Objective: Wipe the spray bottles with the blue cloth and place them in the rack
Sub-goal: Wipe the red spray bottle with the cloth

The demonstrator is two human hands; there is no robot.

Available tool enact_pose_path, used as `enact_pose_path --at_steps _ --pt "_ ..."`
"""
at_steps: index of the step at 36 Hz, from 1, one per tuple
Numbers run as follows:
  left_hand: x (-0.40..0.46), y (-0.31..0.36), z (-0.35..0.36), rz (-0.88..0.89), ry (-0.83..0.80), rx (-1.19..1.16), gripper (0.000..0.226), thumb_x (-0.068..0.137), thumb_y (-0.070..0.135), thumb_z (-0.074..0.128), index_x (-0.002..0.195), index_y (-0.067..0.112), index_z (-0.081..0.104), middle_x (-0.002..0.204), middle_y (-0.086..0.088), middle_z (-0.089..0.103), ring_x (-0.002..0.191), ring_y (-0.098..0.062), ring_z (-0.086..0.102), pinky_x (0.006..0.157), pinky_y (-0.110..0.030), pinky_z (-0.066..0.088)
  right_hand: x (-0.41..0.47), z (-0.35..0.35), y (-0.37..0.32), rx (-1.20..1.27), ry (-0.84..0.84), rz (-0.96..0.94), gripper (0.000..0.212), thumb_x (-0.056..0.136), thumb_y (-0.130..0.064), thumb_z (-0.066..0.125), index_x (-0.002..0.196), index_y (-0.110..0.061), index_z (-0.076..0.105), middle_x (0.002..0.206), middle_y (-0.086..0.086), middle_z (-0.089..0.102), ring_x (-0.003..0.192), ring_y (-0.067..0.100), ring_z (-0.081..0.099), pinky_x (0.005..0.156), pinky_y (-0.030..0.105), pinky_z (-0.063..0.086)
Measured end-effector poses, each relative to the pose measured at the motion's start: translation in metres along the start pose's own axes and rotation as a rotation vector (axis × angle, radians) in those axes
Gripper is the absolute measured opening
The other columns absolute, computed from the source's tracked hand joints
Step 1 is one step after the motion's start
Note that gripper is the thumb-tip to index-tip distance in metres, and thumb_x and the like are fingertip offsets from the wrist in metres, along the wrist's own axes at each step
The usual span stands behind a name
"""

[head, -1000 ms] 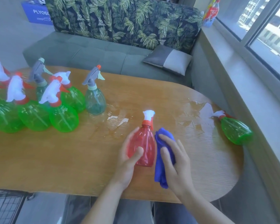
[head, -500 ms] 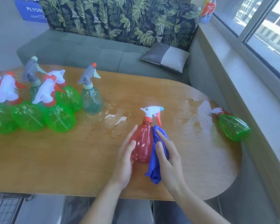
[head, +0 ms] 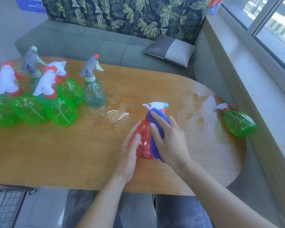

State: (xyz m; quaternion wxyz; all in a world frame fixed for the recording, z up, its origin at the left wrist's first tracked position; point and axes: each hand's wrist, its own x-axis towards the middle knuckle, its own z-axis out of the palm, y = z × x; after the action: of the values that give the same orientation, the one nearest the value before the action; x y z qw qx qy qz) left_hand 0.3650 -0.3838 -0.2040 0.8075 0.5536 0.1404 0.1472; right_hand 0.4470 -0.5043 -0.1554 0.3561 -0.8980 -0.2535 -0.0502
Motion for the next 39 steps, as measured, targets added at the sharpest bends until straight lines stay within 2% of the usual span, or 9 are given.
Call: enact_pose_path --at_steps 2,6,11,15,20,26,30,33,39 --pt "0.0 0.001 -0.001 -0.004 0.014 -0.016 0.04 0.112 0.031 0.053 0.151 0.03 0.058 0.154 0.008 0.063 0.147 -0.017 0.055 0.118 -0.04 0.049 -0.01 0.006 0.0 -0.001 0.037 -0.11 0.047 0.107 -0.055 0.039 0.142 -0.034 0.062 0.105 -0.006 0.055 0.079 0.013 0.059 0.071 0.036 0.055" --pt "0.001 -0.001 -0.003 0.017 0.036 0.021 0.045 0.107 0.035 0.056 0.15 0.026 0.061 0.156 0.005 0.061 0.15 -0.017 0.051 0.128 -0.052 0.035 -0.029 0.009 0.008 -0.061 0.086 -0.383 0.038 0.109 -0.043 0.048 0.134 -0.024 0.07 0.096 0.001 0.053 0.071 0.014 0.052 0.054 0.034 0.051" --pt "0.001 -0.003 -0.003 0.041 -0.003 0.055 0.044 0.102 0.043 0.057 0.143 0.033 0.069 0.157 0.004 0.061 0.15 -0.02 0.052 0.128 -0.055 0.034 -0.041 -0.005 0.025 -0.242 0.039 -0.671 0.031 0.106 -0.037 0.059 0.132 -0.028 0.073 0.099 -0.003 0.05 0.079 0.011 0.047 0.064 0.015 0.025" --pt "0.001 -0.004 -0.005 0.017 -0.03 0.031 0.045 0.107 0.032 0.052 0.15 0.025 0.062 0.157 0.004 0.06 0.148 -0.023 0.054 0.127 -0.058 0.036 -0.043 -0.01 0.033 -0.259 -0.06 -0.848 0.029 0.105 -0.034 0.064 0.132 -0.03 0.072 0.096 0.002 0.061 0.078 0.017 0.056 0.054 0.027 0.046" --pt "-0.001 -0.001 -0.001 0.007 -0.006 0.012 0.042 0.107 0.036 0.055 0.147 0.03 0.065 0.157 0.002 0.061 0.149 -0.021 0.053 0.127 -0.056 0.035 -0.029 -0.017 0.023 -0.049 0.084 -0.522 0.035 0.108 -0.043 0.053 0.139 -0.032 0.064 0.097 -0.008 0.04 0.075 0.005 0.04 0.061 0.021 0.041" --pt "-0.001 -0.002 -0.002 -0.004 -0.017 -0.002 0.045 0.108 0.032 0.05 0.151 0.027 0.06 0.155 0.004 0.062 0.148 -0.02 0.054 0.121 -0.047 0.041 -0.016 0.002 0.003 0.053 0.022 -0.048 0.054 0.102 -0.065 0.032 0.15 -0.046 0.05 0.102 -0.016 0.053 0.083 0.008 0.059 0.075 0.032 0.053" --pt "0.001 0.001 -0.001 -0.014 -0.005 -0.021 0.045 0.108 0.03 0.05 0.151 0.021 0.06 0.154 -0.001 0.063 0.146 -0.023 0.056 0.121 -0.05 0.042 -0.03 0.005 0.006 -0.028 0.05 -0.219 0.047 0.108 -0.055 0.042 0.145 -0.033 0.06 0.103 -0.004 0.056 0.075 0.011 0.057 0.062 0.033 0.055" --pt "0.002 -0.002 -0.004 -0.015 0.013 -0.001 0.042 0.107 0.032 0.053 0.146 0.027 0.066 0.154 0.0 0.063 0.147 -0.024 0.055 0.126 -0.058 0.037 -0.043 0.003 0.016 -0.134 0.076 -0.47 0.038 0.108 -0.043 0.051 0.141 -0.029 0.065 0.093 -0.007 0.04 0.074 0.006 0.035 0.055 0.02 0.037" --pt "0.002 -0.003 -0.006 0.006 -0.037 0.023 0.046 0.105 0.034 0.055 0.149 0.026 0.064 0.154 0.008 0.063 0.145 -0.02 0.057 0.125 -0.059 0.038 -0.057 -0.003 0.035 -0.222 -0.039 -0.778 0.039 0.103 -0.038 0.064 0.142 -0.033 0.06 0.101 -0.006 0.047 0.076 0.014 0.048 0.049 0.027 0.044"
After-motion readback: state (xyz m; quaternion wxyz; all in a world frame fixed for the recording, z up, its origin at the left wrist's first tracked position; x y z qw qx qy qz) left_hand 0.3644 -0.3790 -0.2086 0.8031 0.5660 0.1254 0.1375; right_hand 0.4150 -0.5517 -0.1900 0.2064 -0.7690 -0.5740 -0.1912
